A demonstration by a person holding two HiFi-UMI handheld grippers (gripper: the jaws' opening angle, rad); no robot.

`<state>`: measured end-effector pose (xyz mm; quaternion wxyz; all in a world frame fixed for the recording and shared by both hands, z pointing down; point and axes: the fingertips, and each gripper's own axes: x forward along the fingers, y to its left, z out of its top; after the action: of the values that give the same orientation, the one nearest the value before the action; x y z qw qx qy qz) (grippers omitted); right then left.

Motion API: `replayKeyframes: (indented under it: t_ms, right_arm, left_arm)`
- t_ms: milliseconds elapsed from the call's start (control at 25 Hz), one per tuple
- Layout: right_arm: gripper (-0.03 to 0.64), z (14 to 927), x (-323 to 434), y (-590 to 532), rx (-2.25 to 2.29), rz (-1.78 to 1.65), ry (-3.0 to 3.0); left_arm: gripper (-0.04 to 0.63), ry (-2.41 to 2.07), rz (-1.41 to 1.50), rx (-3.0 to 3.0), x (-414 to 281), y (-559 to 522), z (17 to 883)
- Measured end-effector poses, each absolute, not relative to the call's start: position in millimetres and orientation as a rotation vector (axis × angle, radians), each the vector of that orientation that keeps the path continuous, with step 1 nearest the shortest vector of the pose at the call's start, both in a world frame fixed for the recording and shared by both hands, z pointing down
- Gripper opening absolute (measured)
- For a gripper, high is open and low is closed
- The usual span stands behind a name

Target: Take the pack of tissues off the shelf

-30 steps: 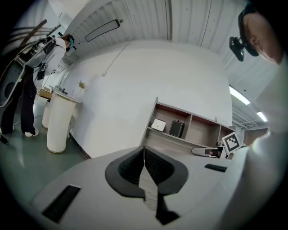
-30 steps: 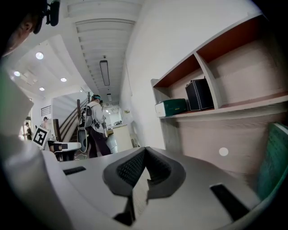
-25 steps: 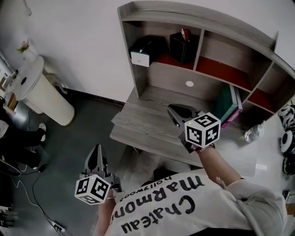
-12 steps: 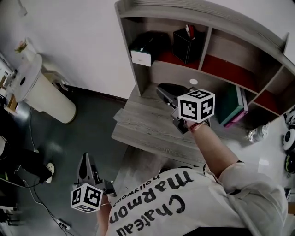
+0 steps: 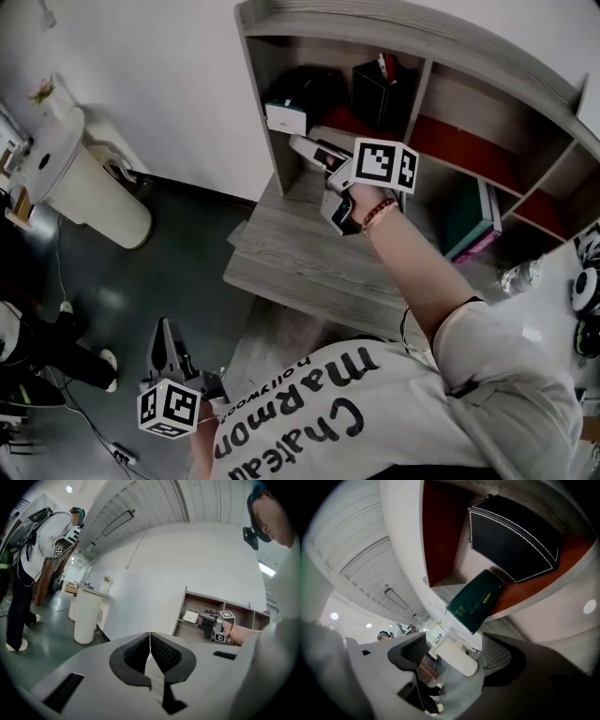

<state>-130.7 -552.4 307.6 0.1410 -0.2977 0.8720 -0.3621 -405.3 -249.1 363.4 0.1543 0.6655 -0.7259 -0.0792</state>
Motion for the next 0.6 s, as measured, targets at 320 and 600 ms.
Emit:
replayKeyframes:
  t_ms: [320,600]
  right_arm:
    - [0.411,295,-135,-579,-0.696,-1.316,2.152]
    - [0.437,290,-136,-590,-0.638,-1.415,1.976]
  left_arm:
    - [0.018,-2.117,-0.232,1.853,-411,-238,369]
    - [0.018,-2.154,-0.24,1.815,-416,-225,369]
